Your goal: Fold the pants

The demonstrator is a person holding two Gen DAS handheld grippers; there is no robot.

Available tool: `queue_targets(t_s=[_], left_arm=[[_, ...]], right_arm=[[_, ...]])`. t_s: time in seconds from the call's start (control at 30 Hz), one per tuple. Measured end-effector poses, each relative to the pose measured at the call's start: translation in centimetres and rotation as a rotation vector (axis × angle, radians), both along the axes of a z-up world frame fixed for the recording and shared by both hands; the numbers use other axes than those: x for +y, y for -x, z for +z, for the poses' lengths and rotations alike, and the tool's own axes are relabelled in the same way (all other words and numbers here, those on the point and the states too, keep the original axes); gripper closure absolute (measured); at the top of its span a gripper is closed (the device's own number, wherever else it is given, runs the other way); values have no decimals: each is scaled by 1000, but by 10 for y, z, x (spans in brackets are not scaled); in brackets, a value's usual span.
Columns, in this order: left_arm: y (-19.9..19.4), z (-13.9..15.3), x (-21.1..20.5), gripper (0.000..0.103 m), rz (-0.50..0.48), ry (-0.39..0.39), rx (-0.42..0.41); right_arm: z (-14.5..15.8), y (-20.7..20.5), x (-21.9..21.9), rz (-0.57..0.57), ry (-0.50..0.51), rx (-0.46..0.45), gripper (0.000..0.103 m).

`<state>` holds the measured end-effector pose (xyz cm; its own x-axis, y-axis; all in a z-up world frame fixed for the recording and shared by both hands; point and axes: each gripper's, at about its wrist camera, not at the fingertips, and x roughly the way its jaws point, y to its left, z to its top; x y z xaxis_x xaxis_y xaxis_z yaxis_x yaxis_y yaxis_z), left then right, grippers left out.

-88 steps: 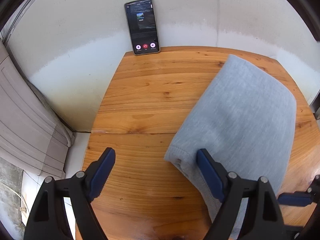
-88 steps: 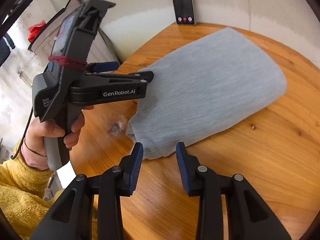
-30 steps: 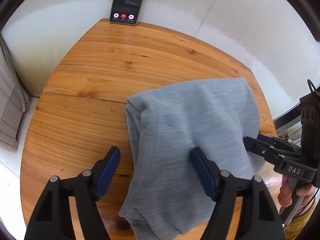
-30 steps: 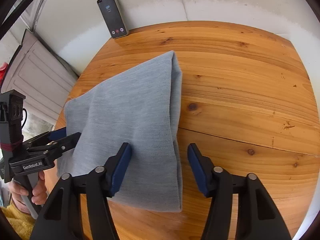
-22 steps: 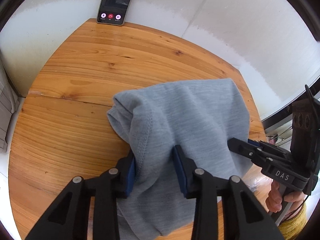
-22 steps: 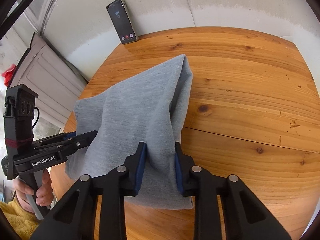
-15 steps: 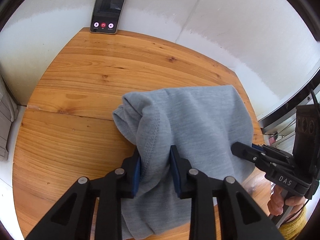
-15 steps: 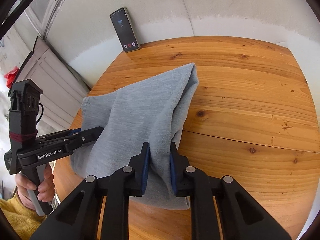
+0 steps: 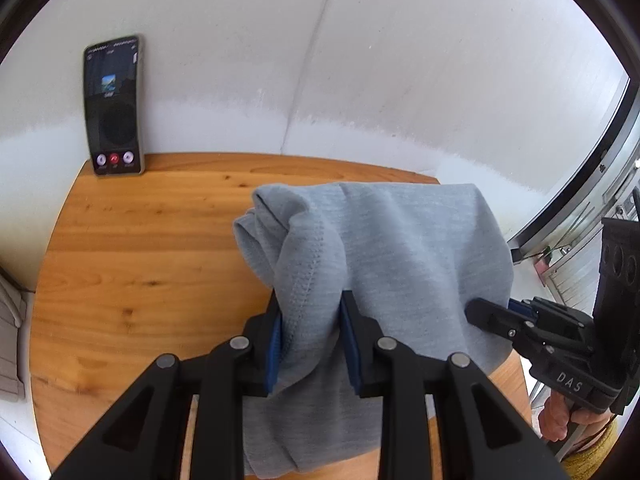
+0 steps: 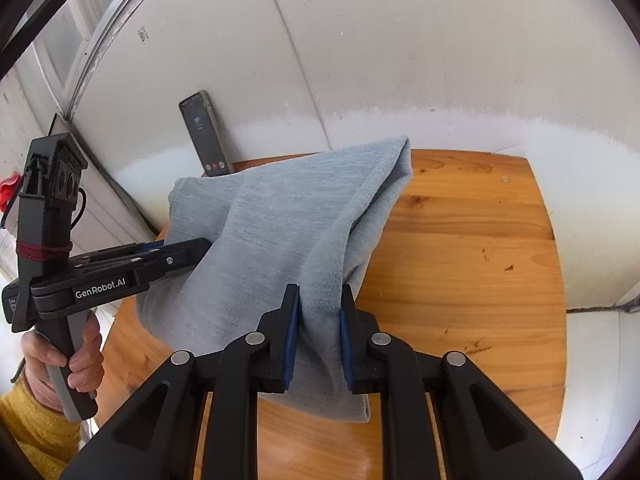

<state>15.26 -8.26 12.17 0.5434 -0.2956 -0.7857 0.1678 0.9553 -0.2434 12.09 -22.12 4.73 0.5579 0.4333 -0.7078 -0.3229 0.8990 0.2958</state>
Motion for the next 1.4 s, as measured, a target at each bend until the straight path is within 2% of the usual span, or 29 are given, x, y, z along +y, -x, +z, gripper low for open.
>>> queue_targets(t_s=[0.23, 0.43, 0.5, 0.6, 0.7, 0.77, 0.83, 0.9, 0.97, 1.13, 1.27, 1.4], left_arm=[[-55, -16, -24, 76, -11, -7, -19], [-83, -52, -40, 75, -38, -26, 33], [-87, -60, -45, 70, -39, -63, 24], [-87, -56, -47, 60, -41, -133, -9], [-84, -46, -41, 60, -26, -161, -19], [-77, -34, -35, 60, -16, -147, -47], [-70, -21, -33, 60, -12, -128, -83], [-67, -10, -39, 60, -25, -103, -109], [-67, -7, -48, 60, -50, -73, -122], [-86, -27, -69, 60, -74, -35, -78], [-102, -55, -63, 60, -40, -89, -4], [-102, -57, -63, 60, -66, -146, -18]], right_arm=[[1, -58, -38, -64, -16, -16, 85], [-27, -83, -53, -114, -10, 50, 84], [-37, -86, -56, -129, 8, 75, 83], [-41, -88, -62, -144, -12, 87, 80], [-37, -87, -68, -170, -2, 85, 80], [-27, -84, -70, -202, 34, 53, 80], [-12, -76, -69, -217, 82, -24, 80], [3, -71, -65, -190, 85, -81, 80], [9, -73, -58, -146, 57, -92, 80], [-7, -92, -47, -138, 59, -46, 80], [-33, -103, -46, -140, 86, 27, 80], [-44, -106, -55, -137, 83, 35, 78]])
